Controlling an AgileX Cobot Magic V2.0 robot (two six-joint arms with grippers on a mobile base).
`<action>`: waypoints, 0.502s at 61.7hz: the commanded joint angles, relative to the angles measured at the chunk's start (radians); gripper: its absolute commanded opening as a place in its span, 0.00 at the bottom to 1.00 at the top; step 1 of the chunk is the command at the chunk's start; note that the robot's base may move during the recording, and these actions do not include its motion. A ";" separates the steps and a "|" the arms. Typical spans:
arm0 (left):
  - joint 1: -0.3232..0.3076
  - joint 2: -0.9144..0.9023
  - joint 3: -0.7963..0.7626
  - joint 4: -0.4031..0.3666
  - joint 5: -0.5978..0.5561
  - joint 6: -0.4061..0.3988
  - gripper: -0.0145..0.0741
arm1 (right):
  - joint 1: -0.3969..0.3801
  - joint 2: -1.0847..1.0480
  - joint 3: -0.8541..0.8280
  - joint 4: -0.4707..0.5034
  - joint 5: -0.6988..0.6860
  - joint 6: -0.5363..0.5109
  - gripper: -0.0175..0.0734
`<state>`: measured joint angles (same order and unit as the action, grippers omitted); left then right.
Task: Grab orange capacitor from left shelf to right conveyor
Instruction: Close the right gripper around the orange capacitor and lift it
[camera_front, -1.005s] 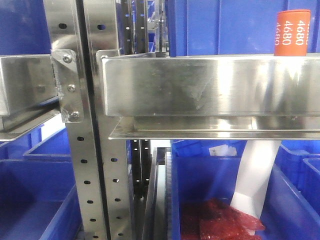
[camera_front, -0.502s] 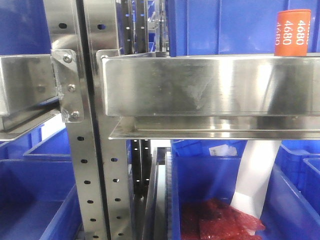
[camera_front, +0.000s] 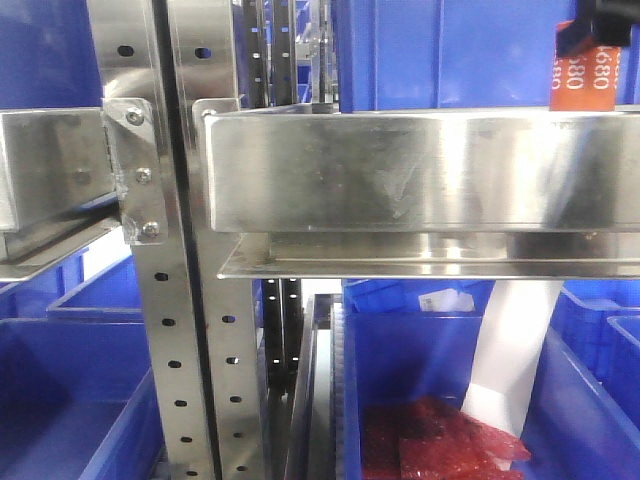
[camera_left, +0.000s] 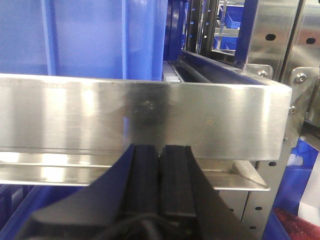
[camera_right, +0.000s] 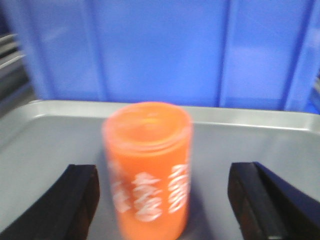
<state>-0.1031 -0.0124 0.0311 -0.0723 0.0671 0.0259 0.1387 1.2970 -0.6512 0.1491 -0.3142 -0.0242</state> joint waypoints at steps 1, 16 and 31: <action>-0.007 -0.013 -0.005 -0.002 -0.089 -0.001 0.02 | -0.003 0.012 -0.037 0.004 -0.160 0.004 0.88; -0.007 -0.013 -0.005 -0.002 -0.089 -0.001 0.02 | -0.001 0.067 -0.061 0.004 -0.187 0.008 0.88; -0.007 -0.013 -0.005 -0.002 -0.089 -0.001 0.02 | -0.001 0.130 -0.094 0.004 -0.222 0.074 0.88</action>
<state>-0.1031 -0.0124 0.0311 -0.0723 0.0671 0.0259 0.1387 1.4360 -0.7036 0.1514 -0.4298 0.0273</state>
